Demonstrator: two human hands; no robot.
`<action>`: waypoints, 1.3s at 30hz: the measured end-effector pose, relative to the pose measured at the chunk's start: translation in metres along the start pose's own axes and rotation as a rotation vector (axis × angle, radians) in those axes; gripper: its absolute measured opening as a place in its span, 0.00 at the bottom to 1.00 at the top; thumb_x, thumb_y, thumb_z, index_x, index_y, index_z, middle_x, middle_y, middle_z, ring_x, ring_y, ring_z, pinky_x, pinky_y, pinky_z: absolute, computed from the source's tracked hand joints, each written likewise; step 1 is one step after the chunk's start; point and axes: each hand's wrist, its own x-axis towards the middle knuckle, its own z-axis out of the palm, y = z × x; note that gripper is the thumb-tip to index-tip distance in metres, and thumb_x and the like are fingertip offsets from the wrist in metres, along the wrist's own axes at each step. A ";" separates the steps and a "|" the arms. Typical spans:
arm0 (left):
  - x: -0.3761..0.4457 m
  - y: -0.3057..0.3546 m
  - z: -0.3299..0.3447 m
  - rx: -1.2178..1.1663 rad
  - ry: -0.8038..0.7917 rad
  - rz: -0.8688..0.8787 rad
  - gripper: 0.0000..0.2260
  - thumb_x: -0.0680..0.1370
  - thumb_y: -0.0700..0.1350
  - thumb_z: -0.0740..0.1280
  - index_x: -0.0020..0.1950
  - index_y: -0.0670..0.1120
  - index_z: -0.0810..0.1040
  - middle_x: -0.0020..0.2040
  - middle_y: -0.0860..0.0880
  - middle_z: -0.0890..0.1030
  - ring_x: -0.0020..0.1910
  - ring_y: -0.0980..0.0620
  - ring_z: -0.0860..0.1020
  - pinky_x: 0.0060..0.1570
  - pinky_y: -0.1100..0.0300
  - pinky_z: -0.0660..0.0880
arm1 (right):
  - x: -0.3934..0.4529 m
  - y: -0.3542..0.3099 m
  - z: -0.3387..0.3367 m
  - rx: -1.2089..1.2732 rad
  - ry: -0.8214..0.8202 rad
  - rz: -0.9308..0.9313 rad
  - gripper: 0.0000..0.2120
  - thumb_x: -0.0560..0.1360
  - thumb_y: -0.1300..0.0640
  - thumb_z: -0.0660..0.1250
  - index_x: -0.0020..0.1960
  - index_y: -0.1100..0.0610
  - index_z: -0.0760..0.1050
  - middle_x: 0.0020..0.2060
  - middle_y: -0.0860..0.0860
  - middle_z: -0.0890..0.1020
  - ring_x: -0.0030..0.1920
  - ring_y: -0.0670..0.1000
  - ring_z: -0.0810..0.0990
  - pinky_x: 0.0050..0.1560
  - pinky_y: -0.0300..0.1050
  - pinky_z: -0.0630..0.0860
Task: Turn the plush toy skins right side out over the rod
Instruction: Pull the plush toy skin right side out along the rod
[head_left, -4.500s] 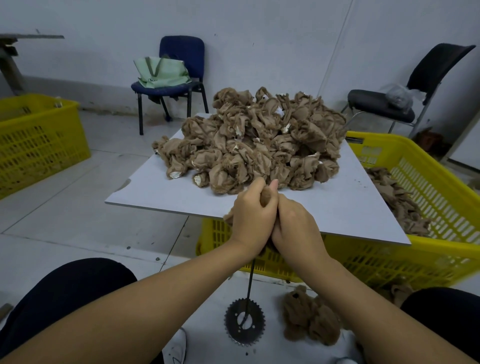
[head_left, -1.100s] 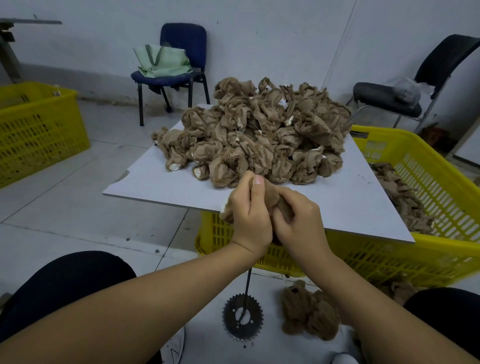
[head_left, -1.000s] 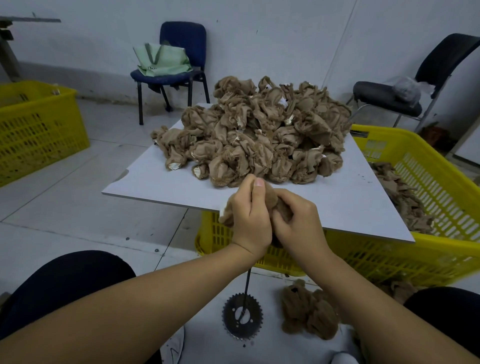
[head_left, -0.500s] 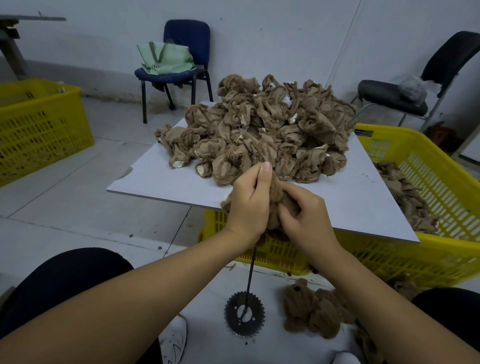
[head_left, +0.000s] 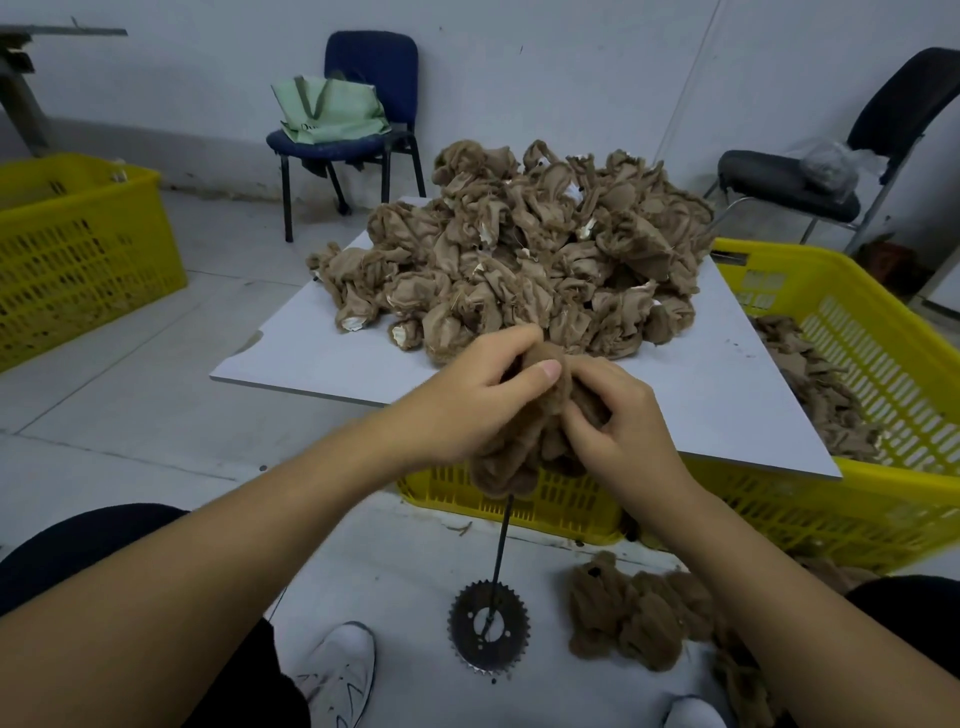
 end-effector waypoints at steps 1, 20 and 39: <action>0.000 0.001 -0.008 0.022 -0.055 -0.006 0.11 0.81 0.47 0.61 0.41 0.45 0.69 0.37 0.52 0.70 0.37 0.58 0.68 0.38 0.64 0.66 | 0.000 0.001 0.001 0.005 -0.022 0.000 0.13 0.78 0.65 0.66 0.60 0.56 0.80 0.51 0.47 0.83 0.53 0.48 0.80 0.52 0.53 0.78; -0.001 -0.009 -0.017 -0.138 -0.204 -0.272 0.10 0.84 0.43 0.62 0.44 0.43 0.71 0.35 0.40 0.71 0.33 0.44 0.72 0.32 0.56 0.74 | -0.006 0.005 0.011 0.006 -0.134 0.089 0.08 0.77 0.62 0.64 0.52 0.55 0.80 0.43 0.42 0.80 0.46 0.44 0.77 0.44 0.42 0.73; -0.012 0.005 -0.022 0.289 -0.033 0.022 0.09 0.79 0.49 0.60 0.39 0.51 0.68 0.33 0.52 0.72 0.32 0.55 0.70 0.33 0.55 0.67 | -0.001 -0.009 0.007 -0.078 -0.017 -0.070 0.11 0.75 0.63 0.65 0.55 0.61 0.80 0.45 0.54 0.82 0.47 0.53 0.79 0.47 0.52 0.76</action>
